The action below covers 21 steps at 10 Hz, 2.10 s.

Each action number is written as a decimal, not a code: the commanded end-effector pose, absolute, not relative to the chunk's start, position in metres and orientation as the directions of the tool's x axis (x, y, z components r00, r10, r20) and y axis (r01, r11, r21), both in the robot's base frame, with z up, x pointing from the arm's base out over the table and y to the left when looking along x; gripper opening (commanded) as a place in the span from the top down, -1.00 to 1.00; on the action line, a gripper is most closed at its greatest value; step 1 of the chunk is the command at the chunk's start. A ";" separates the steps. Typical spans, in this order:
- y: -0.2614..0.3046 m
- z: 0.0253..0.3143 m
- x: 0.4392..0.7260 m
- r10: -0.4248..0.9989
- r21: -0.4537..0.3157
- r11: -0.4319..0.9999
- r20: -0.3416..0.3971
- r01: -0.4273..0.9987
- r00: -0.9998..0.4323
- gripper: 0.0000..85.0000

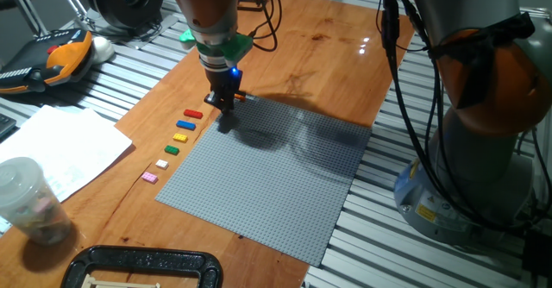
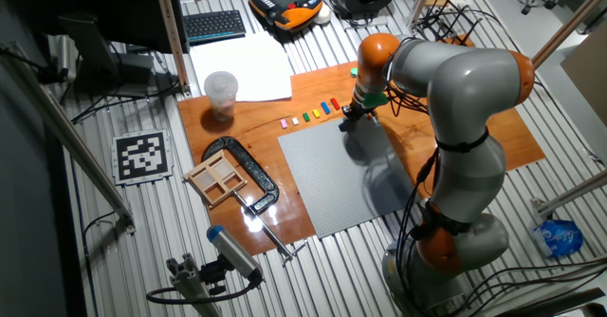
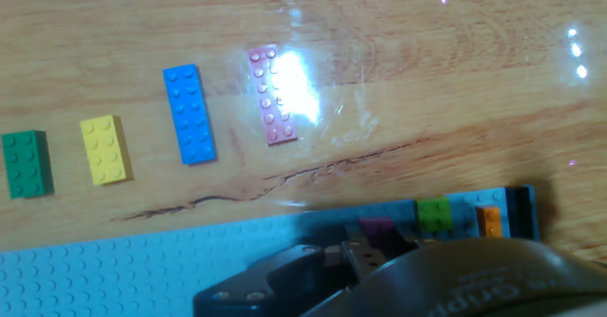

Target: Build with small Lego blocks

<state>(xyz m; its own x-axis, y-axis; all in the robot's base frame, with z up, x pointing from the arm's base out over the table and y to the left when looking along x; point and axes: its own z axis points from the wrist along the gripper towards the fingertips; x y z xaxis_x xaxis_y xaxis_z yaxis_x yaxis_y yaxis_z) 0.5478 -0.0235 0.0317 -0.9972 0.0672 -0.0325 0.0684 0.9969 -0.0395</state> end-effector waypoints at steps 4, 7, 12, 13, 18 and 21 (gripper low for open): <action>-0.023 0.029 0.547 0.066 -0.041 0.997 -0.034 0.067 -0.997 0.20; -0.026 0.029 0.549 0.057 -0.041 0.997 -0.029 0.058 -0.998 0.60; -0.027 0.023 0.551 0.031 -0.036 0.999 -0.028 0.032 -0.999 1.00; -0.026 0.022 0.550 0.032 -0.033 0.999 -0.028 0.033 -0.999 1.00; -0.022 0.023 0.548 0.062 -0.026 0.998 -0.030 0.062 -0.998 0.60; -0.022 0.023 0.548 0.068 -0.024 0.997 -0.031 0.068 -0.997 0.20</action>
